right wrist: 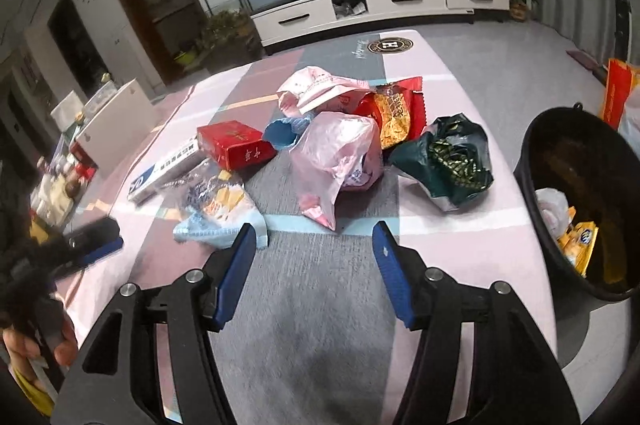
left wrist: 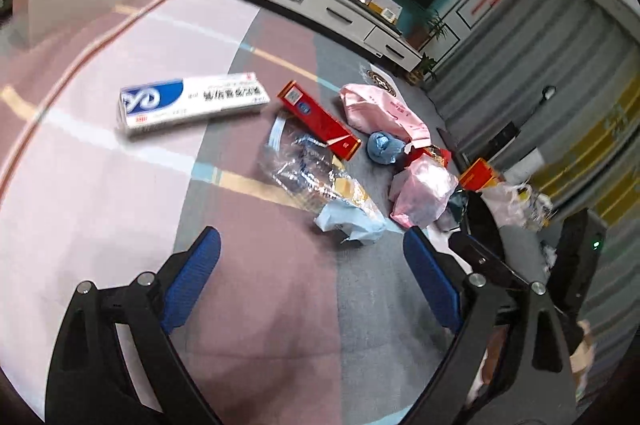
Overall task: Collect trash
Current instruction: 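Grasp the pink plastic bag with the right gripper while the left gripper grasps the clear wrapper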
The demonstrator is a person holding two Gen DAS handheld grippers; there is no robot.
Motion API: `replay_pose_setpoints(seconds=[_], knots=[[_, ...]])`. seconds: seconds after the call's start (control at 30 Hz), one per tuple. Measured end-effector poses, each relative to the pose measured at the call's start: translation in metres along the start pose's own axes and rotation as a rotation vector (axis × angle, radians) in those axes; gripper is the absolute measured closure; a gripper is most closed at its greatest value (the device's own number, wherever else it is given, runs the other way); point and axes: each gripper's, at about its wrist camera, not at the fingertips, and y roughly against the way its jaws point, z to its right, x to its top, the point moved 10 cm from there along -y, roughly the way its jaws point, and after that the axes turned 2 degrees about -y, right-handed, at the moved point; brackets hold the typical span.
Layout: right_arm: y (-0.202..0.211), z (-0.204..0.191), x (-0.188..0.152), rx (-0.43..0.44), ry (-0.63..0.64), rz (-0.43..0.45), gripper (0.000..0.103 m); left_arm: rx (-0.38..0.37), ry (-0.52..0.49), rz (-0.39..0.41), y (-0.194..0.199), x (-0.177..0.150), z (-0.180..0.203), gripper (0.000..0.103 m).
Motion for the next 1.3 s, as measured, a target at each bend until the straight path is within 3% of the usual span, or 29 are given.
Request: replay_pose_setpoints(seconds=[0.33,0.47,0.63,0.8,0.97,1.1,1.13,1.2,1.3], knots=[[-0.018,0.011,0.017,0.024,-0.153,0.017,0.043,-0.117,0.093,-0.058,-0.020,-0.004,0.018,0.011],[-0.025,0.012,0.021,0.028,-0.169,0.017,0.043,-0.127,0.088,-0.077,-0.030,-0.001,0.032,0.012],[-0.033,0.013,0.027,0.034,-0.178,0.019,0.043,-0.092,0.074,-0.097,-0.047,0.003,0.039,0.027],[-0.042,0.017,0.029,0.019,-0.192,0.012,0.043,-0.054,0.089,-0.120,-0.066,-0.002,0.031,0.032],[-0.054,0.015,0.027,-0.002,-0.168,-0.004,0.043,-0.039,0.069,-0.125,-0.073,-0.006,0.029,0.051],[-0.056,0.009,0.026,-0.013,-0.125,-0.011,0.067,-0.017,0.033,-0.111,-0.068,-0.006,0.027,0.065],[-0.056,0.008,0.025,-0.019,-0.111,-0.015,0.069,-0.010,0.025,-0.109,-0.067,-0.006,0.027,0.072],[-0.056,0.007,0.023,-0.030,-0.099,-0.020,0.076,0.000,0.015,-0.103,-0.064,-0.007,0.027,0.075],[-0.052,0.006,0.019,-0.028,-0.104,-0.025,0.080,0.007,0.002,-0.109,-0.059,-0.010,0.026,0.077]])
